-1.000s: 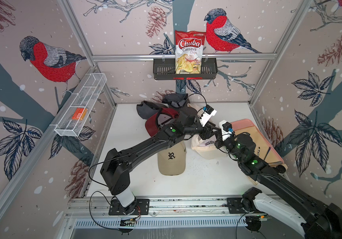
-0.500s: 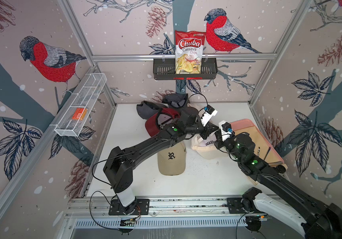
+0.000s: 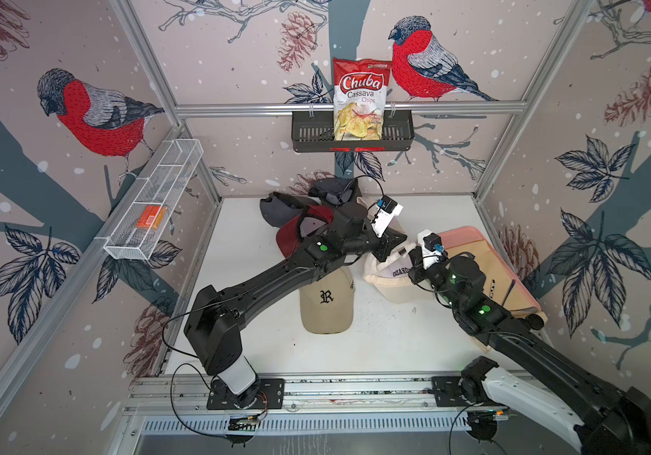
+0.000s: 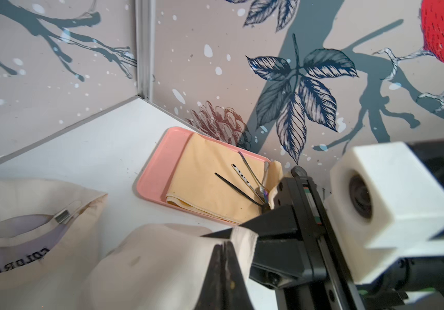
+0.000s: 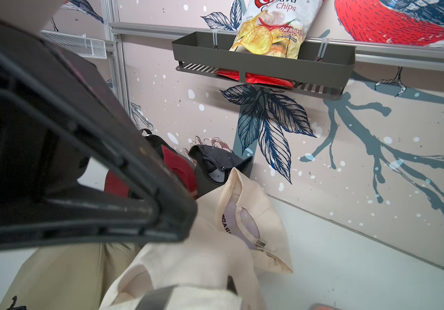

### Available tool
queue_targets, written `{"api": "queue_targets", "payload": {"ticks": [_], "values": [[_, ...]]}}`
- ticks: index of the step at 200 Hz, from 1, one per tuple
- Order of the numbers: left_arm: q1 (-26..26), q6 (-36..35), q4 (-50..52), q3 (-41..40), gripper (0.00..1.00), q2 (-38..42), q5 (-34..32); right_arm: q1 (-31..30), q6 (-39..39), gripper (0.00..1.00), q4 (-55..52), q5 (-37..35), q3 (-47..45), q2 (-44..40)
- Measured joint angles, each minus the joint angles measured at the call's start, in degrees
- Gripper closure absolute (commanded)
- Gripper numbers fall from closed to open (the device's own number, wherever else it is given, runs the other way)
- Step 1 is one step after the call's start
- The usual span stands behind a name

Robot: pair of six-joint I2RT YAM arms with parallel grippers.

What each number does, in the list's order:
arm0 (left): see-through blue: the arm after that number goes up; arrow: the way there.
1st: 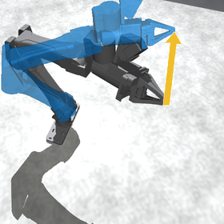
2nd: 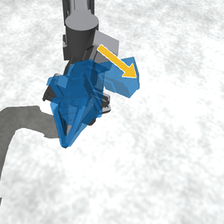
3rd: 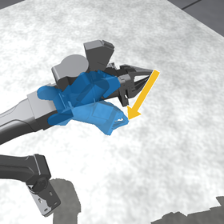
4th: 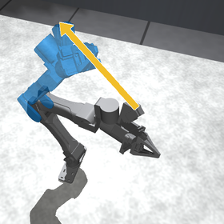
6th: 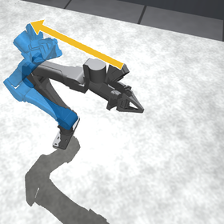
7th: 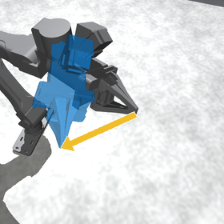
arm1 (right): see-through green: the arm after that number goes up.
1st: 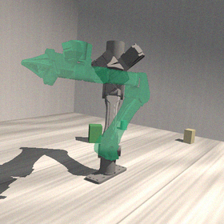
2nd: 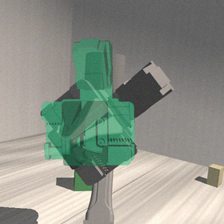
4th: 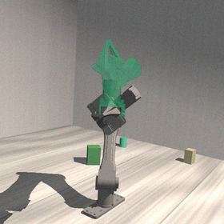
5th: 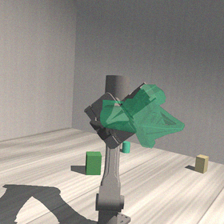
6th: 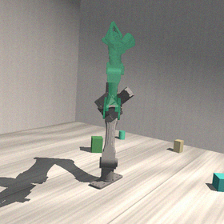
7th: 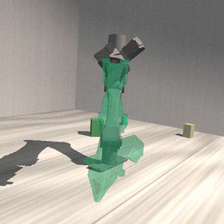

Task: Open the adjustable buckle of the baseball cap
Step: Open the adjustable buckle on the baseball cap.

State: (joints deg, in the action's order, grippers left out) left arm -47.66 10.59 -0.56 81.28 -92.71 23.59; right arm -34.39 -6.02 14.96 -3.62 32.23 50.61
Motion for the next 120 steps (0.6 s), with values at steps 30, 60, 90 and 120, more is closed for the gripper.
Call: {"api": "queue_targets", "payload": {"ticks": [30, 60, 90, 120], "values": [[0.17, 0.81, -1.55, -0.7, 1.0, 0.79, -0.63, 0.0, 0.42, 1.0, 0.02, 0.02, 0.0, 0.55], [0.22, 1.07, -1.88, -0.85, 0.73, 0.31, 0.22, -0.02, 1.49, 1.0, -0.02, 0.04, 0.61, 1.33], [0.22, 1.57, -1.51, 0.63, 0.53, -2.05, 3.63, -0.04, 1.46, 1.0, -0.04, 0.07, 1.2, 1.7], [0.15, 1.6, -1.22, 1.36, 0.49, -3.34, 6.45, -0.09, 1.27, 1.0, -0.11, 0.07, 1.86, 1.99]]}}
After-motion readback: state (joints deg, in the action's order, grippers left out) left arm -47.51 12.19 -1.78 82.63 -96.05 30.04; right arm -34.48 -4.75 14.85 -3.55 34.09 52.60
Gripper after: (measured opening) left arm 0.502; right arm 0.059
